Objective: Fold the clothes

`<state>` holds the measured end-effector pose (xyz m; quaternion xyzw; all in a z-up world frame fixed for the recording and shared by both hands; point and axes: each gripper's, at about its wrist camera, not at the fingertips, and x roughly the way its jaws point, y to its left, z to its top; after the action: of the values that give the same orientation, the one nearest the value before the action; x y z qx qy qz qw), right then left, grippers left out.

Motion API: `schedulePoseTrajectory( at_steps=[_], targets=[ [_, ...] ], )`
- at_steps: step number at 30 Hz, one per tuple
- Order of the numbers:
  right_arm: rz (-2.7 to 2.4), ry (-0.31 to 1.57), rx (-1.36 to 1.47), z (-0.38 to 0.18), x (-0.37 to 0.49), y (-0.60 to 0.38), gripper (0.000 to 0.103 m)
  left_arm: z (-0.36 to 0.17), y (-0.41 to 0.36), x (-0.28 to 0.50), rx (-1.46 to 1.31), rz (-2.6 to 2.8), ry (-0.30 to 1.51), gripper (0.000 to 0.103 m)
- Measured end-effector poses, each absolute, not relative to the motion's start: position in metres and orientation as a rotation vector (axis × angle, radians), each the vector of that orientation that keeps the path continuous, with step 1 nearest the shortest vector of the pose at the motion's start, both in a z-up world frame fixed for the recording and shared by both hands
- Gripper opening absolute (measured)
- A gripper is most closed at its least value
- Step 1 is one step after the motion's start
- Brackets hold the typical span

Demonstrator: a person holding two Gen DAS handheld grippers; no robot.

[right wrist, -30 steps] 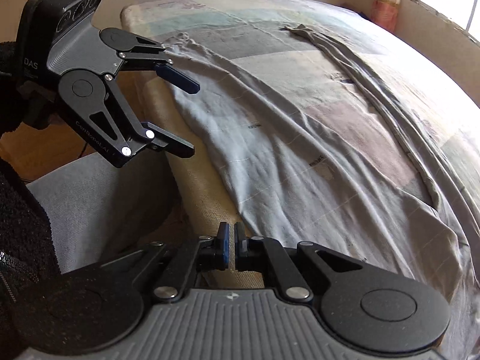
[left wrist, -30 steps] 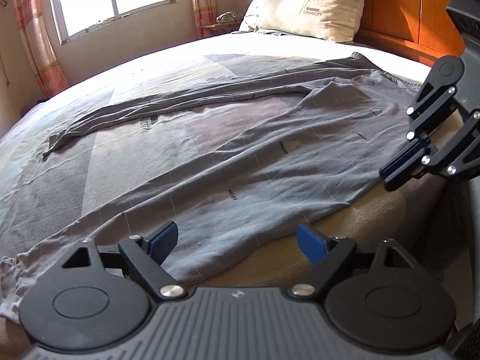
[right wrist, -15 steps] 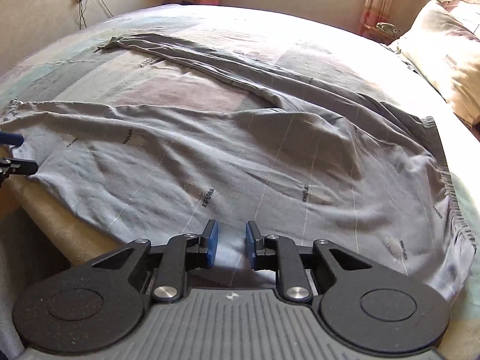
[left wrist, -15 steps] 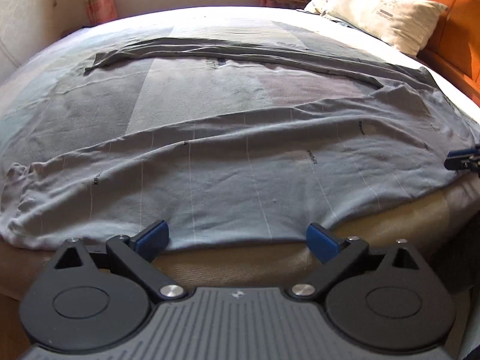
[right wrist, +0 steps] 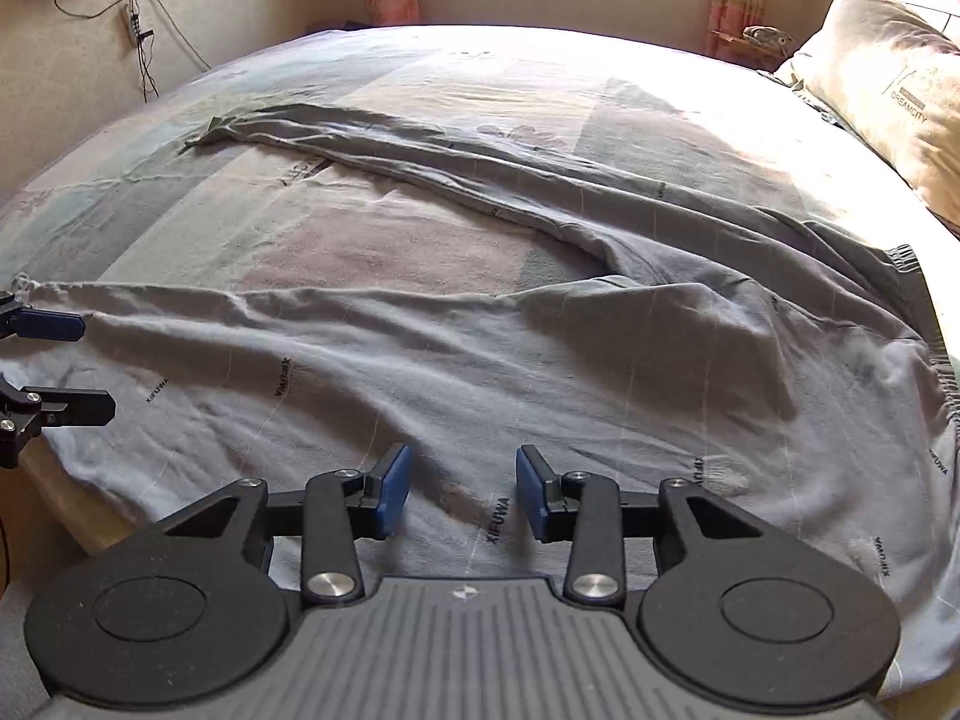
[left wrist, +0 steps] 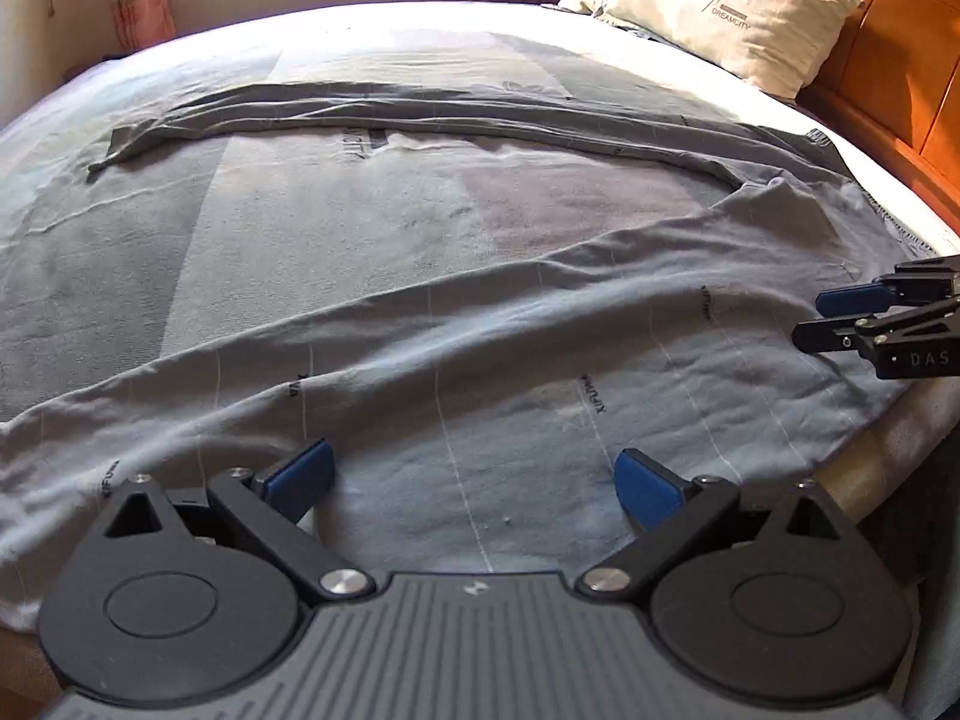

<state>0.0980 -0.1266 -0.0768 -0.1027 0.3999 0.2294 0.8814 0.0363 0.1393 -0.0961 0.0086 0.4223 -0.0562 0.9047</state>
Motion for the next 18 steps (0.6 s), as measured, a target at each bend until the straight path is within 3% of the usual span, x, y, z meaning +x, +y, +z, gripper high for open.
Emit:
schedulePoseTrajectory(
  at_steps=[5, 9, 14, 18],
  targets=[
    [0.474, 0.827, -0.218, -0.080, 0.062, -0.141, 0.062, -0.094, 0.147, -0.008, 0.067, -0.123, 0.902, 0.102],
    [0.515, 0.855, -0.201, -0.061, 0.064, -0.131, 0.063, -0.068, 0.172, 0.003, 0.065, -0.118, 0.812, 0.102],
    [0.625, 0.822, -0.191, -0.052, 0.077, -0.061, 0.063, -0.074, 0.207, 0.045, 0.034, 0.024, 0.788, 0.102],
    [0.606, 0.810, -0.294, -0.074, 0.069, -0.011, 0.066, -0.095, 0.220, 0.035, 0.006, 0.093, 0.837, 0.102]
  ],
)
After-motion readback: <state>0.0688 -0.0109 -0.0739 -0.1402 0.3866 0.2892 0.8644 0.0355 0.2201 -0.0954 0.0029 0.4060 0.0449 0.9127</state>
